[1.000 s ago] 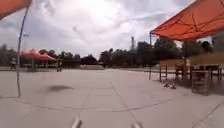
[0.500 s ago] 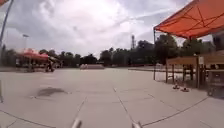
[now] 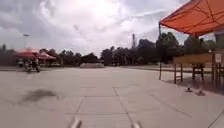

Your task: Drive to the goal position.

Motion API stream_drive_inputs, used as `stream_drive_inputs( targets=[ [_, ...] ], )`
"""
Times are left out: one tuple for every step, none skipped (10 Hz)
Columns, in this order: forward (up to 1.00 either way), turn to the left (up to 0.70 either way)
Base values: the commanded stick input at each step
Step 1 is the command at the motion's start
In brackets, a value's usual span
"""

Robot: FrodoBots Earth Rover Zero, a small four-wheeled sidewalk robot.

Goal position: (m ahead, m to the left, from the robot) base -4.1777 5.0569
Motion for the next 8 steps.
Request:
stream_drive_inputs(
  targets=[
    [0.85,-0.02],
    [0.85,0.0],
    [0.85,0.03],
    [0.85,0.09],
    [0.85,0.19],
    [0.85,0.32],
    [0.85,0.32],
    [0.85,0.07]
  ],
)
